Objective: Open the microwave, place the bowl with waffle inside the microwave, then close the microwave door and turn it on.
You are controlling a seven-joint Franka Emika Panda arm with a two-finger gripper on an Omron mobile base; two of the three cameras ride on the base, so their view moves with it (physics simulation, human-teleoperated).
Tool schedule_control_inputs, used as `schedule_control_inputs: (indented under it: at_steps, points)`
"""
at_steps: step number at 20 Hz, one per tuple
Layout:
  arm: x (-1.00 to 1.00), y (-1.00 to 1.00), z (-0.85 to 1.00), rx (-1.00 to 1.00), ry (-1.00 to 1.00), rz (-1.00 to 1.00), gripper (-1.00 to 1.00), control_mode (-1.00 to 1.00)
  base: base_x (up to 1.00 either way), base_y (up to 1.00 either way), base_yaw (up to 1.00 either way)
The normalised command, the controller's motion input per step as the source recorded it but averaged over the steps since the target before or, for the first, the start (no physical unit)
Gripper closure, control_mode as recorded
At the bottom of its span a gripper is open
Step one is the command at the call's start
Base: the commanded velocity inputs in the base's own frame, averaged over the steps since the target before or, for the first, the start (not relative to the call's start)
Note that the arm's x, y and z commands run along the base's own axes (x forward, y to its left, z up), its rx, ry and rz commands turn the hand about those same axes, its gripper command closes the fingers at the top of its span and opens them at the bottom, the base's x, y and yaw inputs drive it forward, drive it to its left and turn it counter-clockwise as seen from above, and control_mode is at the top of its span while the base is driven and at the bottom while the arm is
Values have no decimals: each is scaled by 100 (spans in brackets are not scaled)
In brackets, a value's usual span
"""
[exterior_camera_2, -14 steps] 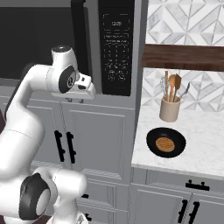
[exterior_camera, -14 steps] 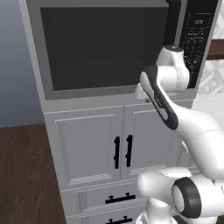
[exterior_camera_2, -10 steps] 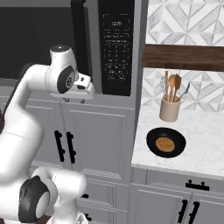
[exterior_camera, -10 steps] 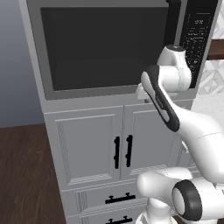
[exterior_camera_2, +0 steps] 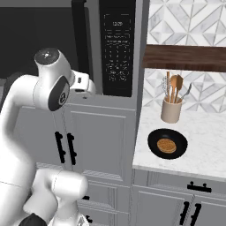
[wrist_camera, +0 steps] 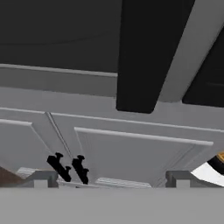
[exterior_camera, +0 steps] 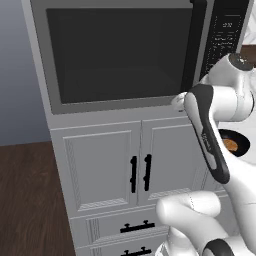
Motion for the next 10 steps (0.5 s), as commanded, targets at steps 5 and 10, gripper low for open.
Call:
schedule_control_inputs:
  at_steps: [5, 10]
  points:
    - [-3, -10, 40, 0, -31, 0, -100, -100, 0, 0, 0]
    - [0, -10, 20, 2, -22, 0, -100, -100, 0, 0, 0]
